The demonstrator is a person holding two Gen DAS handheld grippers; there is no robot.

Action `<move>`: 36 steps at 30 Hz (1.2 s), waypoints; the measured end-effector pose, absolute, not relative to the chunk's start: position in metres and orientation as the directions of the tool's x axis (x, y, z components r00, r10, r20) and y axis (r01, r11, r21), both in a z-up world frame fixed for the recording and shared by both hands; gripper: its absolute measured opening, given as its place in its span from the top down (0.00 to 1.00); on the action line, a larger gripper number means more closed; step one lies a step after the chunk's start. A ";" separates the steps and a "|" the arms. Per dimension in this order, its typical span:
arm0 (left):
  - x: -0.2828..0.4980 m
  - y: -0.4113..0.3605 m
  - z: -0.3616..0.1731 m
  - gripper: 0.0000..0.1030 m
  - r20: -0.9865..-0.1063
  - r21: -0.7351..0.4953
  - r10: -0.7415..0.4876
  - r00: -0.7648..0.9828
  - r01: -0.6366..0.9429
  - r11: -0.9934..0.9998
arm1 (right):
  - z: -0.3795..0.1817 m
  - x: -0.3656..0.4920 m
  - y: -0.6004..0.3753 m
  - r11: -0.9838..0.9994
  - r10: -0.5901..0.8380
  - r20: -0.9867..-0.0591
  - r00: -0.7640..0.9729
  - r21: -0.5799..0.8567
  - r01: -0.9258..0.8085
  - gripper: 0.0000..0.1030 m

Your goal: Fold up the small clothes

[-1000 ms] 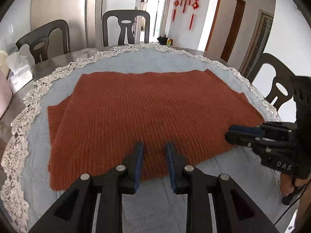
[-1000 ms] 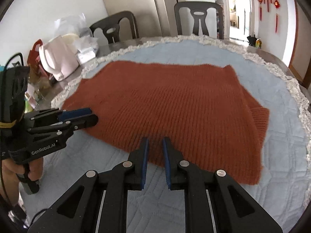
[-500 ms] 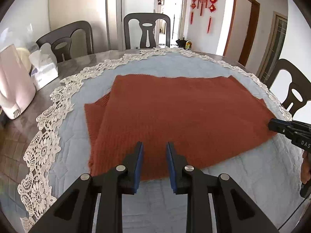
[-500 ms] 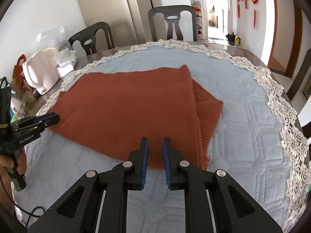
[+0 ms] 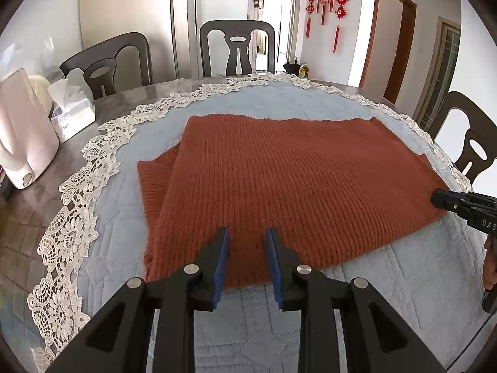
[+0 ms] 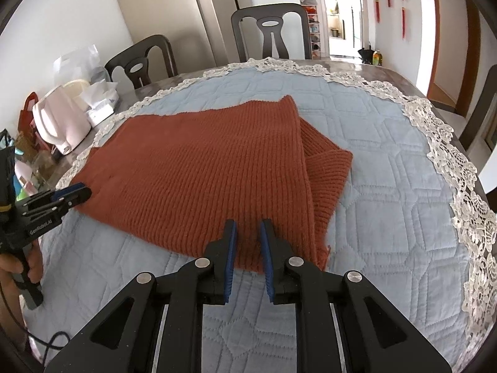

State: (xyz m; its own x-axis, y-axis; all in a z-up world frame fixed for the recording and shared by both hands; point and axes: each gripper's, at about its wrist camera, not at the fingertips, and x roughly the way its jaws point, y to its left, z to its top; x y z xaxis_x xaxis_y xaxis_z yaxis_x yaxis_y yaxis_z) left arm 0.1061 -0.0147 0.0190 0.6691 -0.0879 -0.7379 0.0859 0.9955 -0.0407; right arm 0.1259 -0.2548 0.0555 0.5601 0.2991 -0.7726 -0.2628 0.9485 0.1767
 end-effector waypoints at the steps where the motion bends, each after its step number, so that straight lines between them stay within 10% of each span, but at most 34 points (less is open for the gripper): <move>1: 0.106 -0.015 0.019 0.72 -0.738 -0.041 -0.088 0.669 0.086 0.995 | 0.057 0.125 -0.256 0.948 0.302 -0.771 0.560 0.182 -0.260 0.80; 5: 0.101 -0.010 0.023 0.72 -0.738 -0.049 -0.088 0.669 0.077 0.996 | 0.064 0.115 -0.263 0.943 0.326 -0.754 0.570 0.220 -0.249 0.60; 31: 0.098 0.078 0.001 0.40 -0.642 -0.576 -0.365 0.675 -0.110 0.810 | 0.033 0.138 -0.310 0.746 0.580 -0.606 0.544 0.664 -0.057 0.48; 34: 0.105 0.076 0.001 0.43 -0.648 -0.564 -0.346 0.679 -0.122 0.816 | 0.035 0.140 -0.311 0.747 0.570 -0.608 0.552 0.663 -0.040 0.54; 36: 0.111 0.072 0.000 0.60 -0.660 -0.553 -0.341 0.670 -0.125 0.824 | 0.033 0.142 -0.312 0.765 0.546 -0.633 0.549 0.644 -0.017 0.81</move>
State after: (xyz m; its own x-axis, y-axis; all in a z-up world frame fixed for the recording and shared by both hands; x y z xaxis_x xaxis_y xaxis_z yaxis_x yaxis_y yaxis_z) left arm 0.1108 0.0720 0.0003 0.6698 -0.3412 -0.6596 -0.1250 0.8237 -0.5530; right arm 0.1423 -0.3117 0.0332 0.5493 0.5455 -0.6330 -0.0171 0.7647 0.6441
